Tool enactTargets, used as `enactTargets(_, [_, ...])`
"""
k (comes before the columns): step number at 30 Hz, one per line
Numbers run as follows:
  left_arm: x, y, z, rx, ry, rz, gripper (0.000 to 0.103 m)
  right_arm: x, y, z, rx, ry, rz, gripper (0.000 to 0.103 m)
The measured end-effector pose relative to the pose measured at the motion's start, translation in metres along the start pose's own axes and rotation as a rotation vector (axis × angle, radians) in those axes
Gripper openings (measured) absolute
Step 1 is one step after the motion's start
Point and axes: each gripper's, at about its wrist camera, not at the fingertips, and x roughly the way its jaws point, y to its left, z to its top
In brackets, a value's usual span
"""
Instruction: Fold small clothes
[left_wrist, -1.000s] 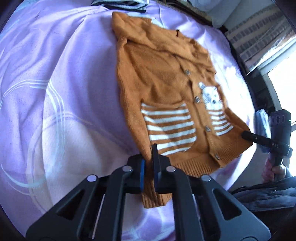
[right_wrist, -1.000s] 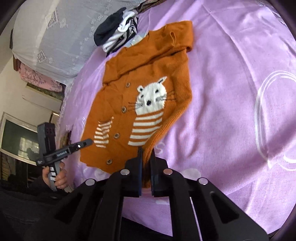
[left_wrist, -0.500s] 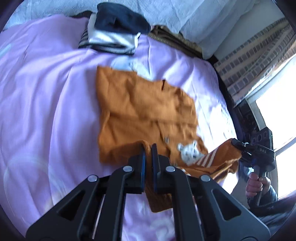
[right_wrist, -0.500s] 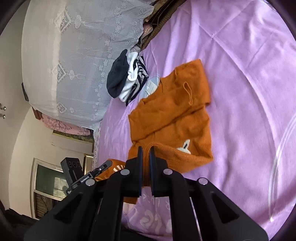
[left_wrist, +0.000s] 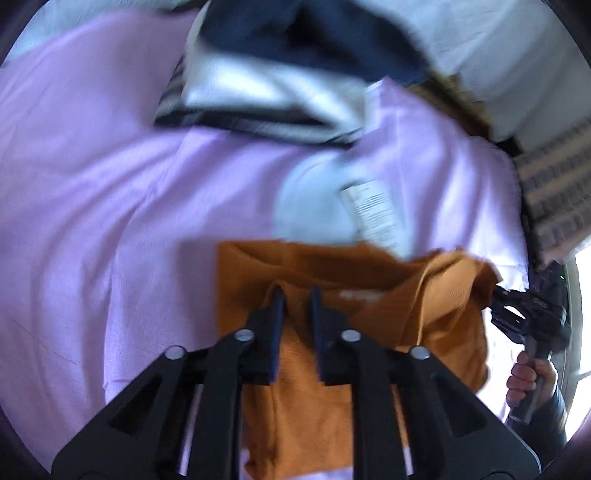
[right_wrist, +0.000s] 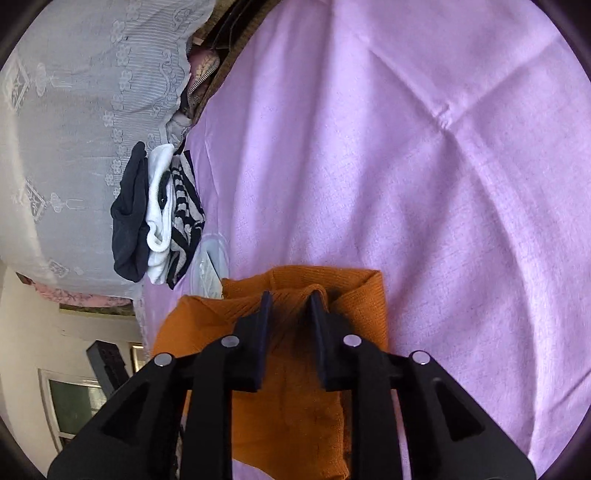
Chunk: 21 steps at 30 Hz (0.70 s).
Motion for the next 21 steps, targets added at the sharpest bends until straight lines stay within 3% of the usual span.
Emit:
enactTargets(1, [-0.001,0.003,0.0,-0.014,0.002,-0.011,0.039,-0.006,0.001,-0.002,0.003,-0.013,0.028,0.045])
enactTargets(2, [-0.01,0.005,-0.001,-0.021,-0.018,0.006,0.076,-0.014,0.002,-0.003,-0.007,-0.036,0.036,0.052])
enactTargets(3, [-0.019,0.006,-0.002,-0.021,-0.048,0.042,0.088,-0.029,0.007,-0.007,-0.039,-0.081,0.015,0.061])
enactTargets(4, [-0.03,0.007,-0.003,-0.015,-0.092,0.078,0.092,-0.04,0.011,-0.01,-0.076,-0.117,-0.009,0.063])
enactTargets(8, [-0.054,0.006,0.0,0.016,-0.131,0.078,0.092,-0.058,0.019,-0.025,-0.167,-0.113,-0.057,0.063])
enactTargets(13, [-0.043,-0.006,-0.027,0.105,-0.051,0.062,0.092,-0.05,0.02,-0.068,-0.275,-0.056,-0.139,0.063])
enactTargets(17, [-0.033,0.0,-0.061,0.08,0.009,0.007,0.088,-0.046,0.016,-0.099,-0.309,-0.01,-0.164,0.063])
enactTargets(18, [-0.033,0.003,-0.067,0.075,0.014,-0.007,0.086,-0.046,0.016,-0.103,-0.314,-0.005,-0.166,0.063])
enactTargets(21, [-0.034,0.005,-0.079,0.088,0.008,-0.038,0.061,-0.046,0.017,-0.117,-0.335,0.011,-0.167,0.061])
